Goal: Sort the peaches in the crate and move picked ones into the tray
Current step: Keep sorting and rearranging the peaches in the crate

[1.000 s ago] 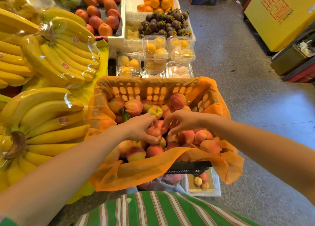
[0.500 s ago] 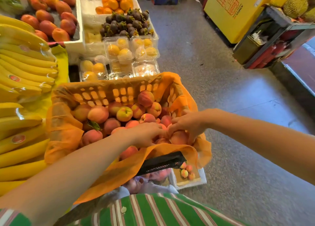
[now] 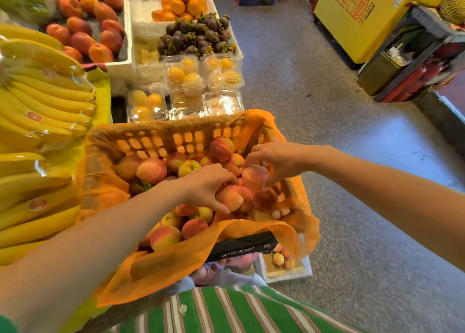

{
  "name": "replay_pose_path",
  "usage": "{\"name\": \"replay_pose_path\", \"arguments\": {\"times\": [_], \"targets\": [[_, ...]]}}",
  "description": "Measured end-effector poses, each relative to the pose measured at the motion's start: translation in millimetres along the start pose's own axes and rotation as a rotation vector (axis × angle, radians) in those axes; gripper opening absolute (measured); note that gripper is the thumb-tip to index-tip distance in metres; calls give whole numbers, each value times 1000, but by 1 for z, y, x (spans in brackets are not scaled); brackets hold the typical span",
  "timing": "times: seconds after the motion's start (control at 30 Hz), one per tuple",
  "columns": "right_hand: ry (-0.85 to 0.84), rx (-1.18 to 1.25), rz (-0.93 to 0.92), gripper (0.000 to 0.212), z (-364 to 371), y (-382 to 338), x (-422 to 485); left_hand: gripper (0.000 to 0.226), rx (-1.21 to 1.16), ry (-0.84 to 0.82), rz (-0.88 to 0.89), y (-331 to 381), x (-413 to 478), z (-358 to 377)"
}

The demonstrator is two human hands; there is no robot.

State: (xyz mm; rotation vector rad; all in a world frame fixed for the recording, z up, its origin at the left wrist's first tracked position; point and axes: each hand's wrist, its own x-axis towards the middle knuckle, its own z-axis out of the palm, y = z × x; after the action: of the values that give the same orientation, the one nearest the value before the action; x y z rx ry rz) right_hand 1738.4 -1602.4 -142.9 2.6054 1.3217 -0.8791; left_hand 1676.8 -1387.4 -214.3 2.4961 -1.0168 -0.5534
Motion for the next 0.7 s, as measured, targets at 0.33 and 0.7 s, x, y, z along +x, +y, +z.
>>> {"name": "replay_pose_path", "arguments": {"times": [0.33,0.7], "targets": [[-58,-553,3,52,15,7,57,68,337,-39,-195,-17,-22,6],[112,-318,81,37,22,2,57,48,203,17,-210,-28,-23,12]]}}
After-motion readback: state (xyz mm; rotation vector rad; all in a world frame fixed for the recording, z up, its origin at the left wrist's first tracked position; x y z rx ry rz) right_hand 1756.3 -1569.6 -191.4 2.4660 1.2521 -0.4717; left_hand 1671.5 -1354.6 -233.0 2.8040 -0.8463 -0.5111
